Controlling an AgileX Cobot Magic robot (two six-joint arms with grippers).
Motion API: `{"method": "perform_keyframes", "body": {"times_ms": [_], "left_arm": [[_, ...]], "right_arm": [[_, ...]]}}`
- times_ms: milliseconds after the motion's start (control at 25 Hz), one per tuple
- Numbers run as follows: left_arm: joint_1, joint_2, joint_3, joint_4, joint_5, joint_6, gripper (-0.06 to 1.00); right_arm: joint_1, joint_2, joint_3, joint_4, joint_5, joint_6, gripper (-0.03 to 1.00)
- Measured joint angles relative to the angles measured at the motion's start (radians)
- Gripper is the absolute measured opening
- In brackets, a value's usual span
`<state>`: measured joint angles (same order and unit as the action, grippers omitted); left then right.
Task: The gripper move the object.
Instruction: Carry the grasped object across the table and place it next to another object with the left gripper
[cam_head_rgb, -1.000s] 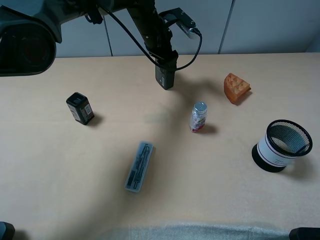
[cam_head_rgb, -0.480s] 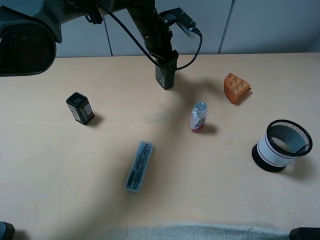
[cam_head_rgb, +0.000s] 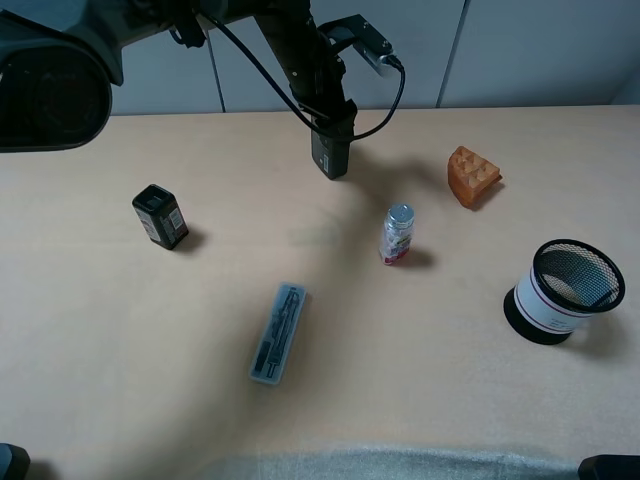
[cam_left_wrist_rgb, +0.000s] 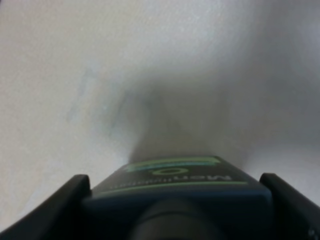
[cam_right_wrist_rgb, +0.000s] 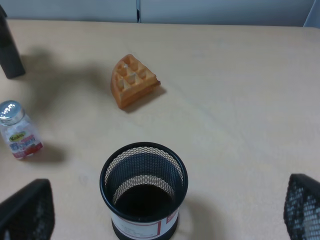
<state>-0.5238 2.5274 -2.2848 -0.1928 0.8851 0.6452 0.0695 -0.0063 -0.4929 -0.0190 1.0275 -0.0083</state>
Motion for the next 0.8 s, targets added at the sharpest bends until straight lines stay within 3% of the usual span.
{"method": "perform_keyframes", "body": {"times_ms": [800], "left_arm": [[0.0, -0.061, 0.0, 0.003, 0.033, 0.0, 0.65]], "right_arm": [[0.0, 0.0, 0.0, 0.0, 0.0, 0.0, 0.69]]}}
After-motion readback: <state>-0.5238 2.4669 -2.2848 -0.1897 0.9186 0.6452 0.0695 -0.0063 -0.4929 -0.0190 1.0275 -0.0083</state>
